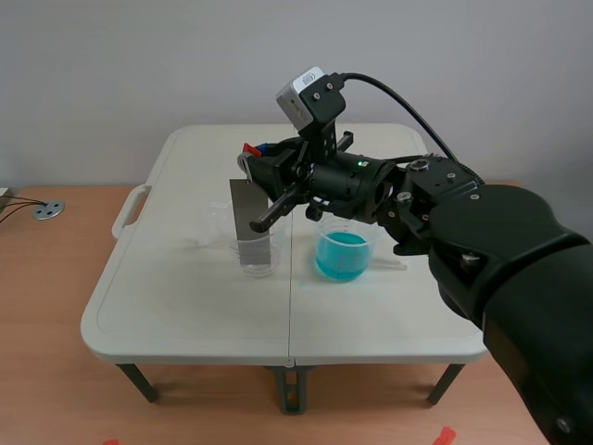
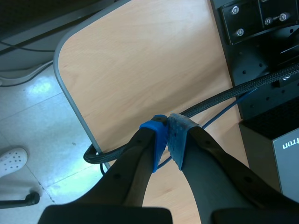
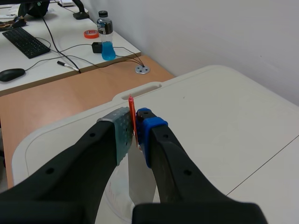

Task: Hold the metal plate by the orange handle, dip it into the blue solution, take it out and point at it, then put the plate back in the beaker on the left.
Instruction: 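Return to the home posture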

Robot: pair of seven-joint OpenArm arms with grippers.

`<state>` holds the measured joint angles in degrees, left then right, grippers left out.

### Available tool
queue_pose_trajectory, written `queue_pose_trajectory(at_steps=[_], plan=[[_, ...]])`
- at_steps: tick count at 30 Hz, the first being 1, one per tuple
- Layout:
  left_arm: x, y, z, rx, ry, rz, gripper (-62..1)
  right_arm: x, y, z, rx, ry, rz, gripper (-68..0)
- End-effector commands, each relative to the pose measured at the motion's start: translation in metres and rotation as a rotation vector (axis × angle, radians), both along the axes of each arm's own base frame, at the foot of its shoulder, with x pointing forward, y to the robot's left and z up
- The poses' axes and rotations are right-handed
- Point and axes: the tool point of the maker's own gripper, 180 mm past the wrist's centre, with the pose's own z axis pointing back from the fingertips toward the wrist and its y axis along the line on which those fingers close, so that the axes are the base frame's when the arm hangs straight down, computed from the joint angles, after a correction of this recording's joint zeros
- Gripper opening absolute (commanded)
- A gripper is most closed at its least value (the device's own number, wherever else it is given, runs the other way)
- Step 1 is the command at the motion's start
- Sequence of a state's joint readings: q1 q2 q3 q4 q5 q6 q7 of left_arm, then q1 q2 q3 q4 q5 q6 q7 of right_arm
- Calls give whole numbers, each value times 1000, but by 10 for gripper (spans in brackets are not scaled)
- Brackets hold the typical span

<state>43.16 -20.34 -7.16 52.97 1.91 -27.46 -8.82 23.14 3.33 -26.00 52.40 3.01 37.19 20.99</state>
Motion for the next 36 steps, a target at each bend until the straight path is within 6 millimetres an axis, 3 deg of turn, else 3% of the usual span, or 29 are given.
queue_pose_trajectory(at_steps=[1, 15, 21, 26, 36], plan=[[-1, 3, 2, -1, -2, 1, -593, 8, -1, 18, 34, -43, -9, -662], [-1, 3, 2, -1, -3, 2, -593, 8, -3, 21, 47, -54, -10, -648], [-1, 3, 2, -1, -3, 2, -593, 9, -7, 19, 38, -55, -14, -611], [-1, 3, 2, -1, -3, 2, -593, 10, -11, 20, 37, -61, -18, -528], [-1, 3, 2, -1, -3, 2, -592, 16, -19, 27, 57, -102, -64, -237]])
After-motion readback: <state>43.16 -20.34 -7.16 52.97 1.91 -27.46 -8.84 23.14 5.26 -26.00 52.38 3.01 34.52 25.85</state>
